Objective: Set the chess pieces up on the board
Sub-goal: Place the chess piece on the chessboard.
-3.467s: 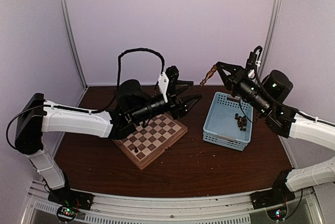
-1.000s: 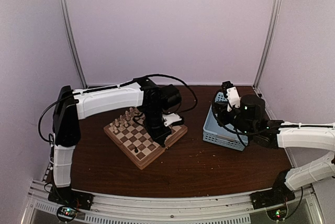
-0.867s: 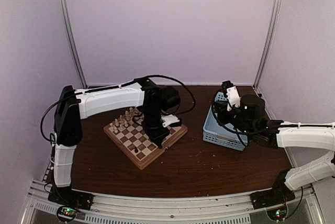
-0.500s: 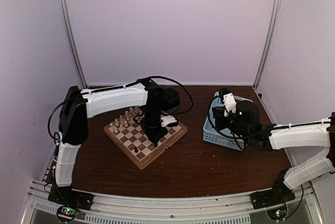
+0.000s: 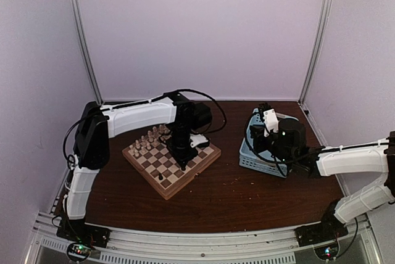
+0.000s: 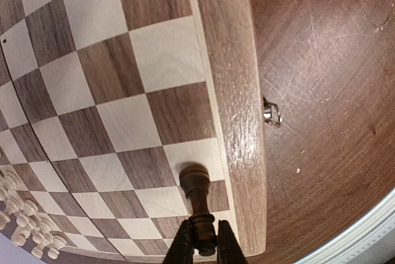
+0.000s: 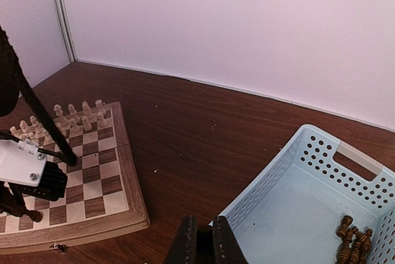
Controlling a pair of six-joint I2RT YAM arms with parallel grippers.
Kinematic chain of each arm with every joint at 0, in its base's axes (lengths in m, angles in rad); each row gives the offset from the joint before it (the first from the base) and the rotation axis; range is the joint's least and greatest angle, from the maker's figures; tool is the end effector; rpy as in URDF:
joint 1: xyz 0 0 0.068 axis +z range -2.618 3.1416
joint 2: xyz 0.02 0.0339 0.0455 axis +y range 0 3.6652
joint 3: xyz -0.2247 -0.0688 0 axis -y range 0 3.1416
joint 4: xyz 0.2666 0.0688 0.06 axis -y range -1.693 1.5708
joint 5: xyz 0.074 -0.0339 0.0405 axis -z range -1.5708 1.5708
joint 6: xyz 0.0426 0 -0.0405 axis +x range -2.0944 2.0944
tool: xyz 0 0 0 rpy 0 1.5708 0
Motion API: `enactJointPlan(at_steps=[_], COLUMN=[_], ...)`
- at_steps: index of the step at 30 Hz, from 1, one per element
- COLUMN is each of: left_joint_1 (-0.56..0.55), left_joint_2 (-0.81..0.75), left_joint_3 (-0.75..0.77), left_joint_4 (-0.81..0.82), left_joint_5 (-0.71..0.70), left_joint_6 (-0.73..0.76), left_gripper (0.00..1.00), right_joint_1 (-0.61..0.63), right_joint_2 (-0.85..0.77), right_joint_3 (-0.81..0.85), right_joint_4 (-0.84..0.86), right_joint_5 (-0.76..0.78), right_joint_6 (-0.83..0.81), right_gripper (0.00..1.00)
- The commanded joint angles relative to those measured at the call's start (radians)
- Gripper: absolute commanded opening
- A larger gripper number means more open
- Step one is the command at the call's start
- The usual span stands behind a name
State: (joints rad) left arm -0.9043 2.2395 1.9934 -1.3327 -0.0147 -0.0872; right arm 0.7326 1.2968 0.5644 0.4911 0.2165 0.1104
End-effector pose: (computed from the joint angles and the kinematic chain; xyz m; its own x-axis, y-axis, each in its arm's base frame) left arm 0.2673 -0.3388 0.1665 -0.6843 0.7292 0.0067 0.7292 0.6842 0.0153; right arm 0.2364 0.2004 0.1685 -0.2315 -0.0635 -0.9708 -0.4755 0.8779 0.0560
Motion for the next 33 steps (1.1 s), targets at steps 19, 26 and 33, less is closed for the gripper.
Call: enactJointPlan(at_steps=[19, 26, 33], left_joint_1=[0.007, 0.008, 0.030], left_joint_2=[-0.052, -0.289, -0.564], left_joint_3=[0.018, -0.157, -0.466], left_joint_4=[0.058, 0.327, 0.658], left_joint_5=[-0.076, -0.135, -0.213], left_joint_6=[-0.003, -0.020, -0.119], left_gripper=[0.58, 0.72, 0.98], right_joint_1=[-0.008, -0.007, -0.007], right_joint_2=[0.020, 0.020, 0.020], right_joint_3=[0.019, 0.019, 0.017], right_joint_4=[0.001, 0.001, 0.005], right_joint_5=[0.005, 0.004, -0.005], right_joint_6=[-0.012, -0.011, -0.011], right_gripper=[0.00, 0.00, 0.00])
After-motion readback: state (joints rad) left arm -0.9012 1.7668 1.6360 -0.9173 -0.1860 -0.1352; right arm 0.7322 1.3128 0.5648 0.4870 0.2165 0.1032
